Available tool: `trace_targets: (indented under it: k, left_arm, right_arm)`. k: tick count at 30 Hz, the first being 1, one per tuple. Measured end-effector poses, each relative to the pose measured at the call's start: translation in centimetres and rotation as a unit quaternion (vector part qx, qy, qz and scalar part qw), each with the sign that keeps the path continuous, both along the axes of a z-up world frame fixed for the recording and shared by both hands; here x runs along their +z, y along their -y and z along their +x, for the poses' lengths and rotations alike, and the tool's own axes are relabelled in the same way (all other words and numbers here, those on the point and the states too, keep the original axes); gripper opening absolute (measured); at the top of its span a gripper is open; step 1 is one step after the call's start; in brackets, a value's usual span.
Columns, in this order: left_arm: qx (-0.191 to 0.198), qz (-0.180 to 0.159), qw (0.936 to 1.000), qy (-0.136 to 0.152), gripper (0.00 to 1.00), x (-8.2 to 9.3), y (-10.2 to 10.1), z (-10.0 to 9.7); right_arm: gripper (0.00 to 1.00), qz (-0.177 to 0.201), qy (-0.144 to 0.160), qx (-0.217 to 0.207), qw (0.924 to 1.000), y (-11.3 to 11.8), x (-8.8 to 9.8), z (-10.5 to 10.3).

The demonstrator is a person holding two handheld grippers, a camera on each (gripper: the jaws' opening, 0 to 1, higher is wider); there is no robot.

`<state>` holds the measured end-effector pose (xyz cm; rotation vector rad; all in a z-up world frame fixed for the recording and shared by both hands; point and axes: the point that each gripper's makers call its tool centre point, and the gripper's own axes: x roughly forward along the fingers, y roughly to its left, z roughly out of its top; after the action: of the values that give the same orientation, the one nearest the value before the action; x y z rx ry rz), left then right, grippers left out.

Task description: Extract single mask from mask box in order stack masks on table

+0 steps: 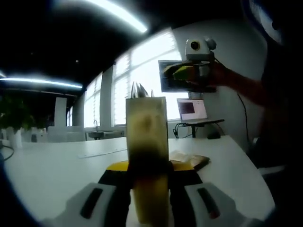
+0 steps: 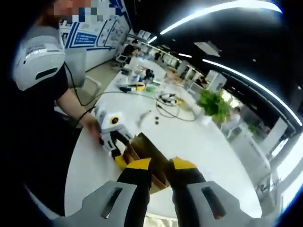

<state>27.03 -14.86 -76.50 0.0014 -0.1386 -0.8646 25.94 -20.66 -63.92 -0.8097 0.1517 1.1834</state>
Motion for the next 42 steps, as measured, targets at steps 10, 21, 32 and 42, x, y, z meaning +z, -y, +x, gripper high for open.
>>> trace_targets:
  k: [10, 21, 32, 42]
  left_arm:
    - [-0.001, -0.001, 1.0, -0.001, 0.33, 0.0, 0.1, 0.0]
    - [-0.001, -0.002, 1.0, -0.002, 0.33, 0.0, 0.1, 0.0]
    - [-0.001, -0.002, 1.0, -0.003, 0.33, 0.0, 0.1, 0.1]
    - [0.0, -0.001, 1.0, -0.002, 0.33, -0.1, 0.0, 0.1]
  right_arm:
    - [0.12, -0.057, -0.002, 0.03, 0.9979, -1.6, -1.3, 0.0]
    - [0.11, -0.095, -0.007, 0.053, 0.994, -2.4, -2.8, 0.1]
    - [0.1, -0.134, -0.005, 0.066, 0.9889, -2.5, -4.1, 0.4]
    - [0.08, -0.159, 0.005, 0.072, 0.9847, -2.6, -5.4, 0.6]
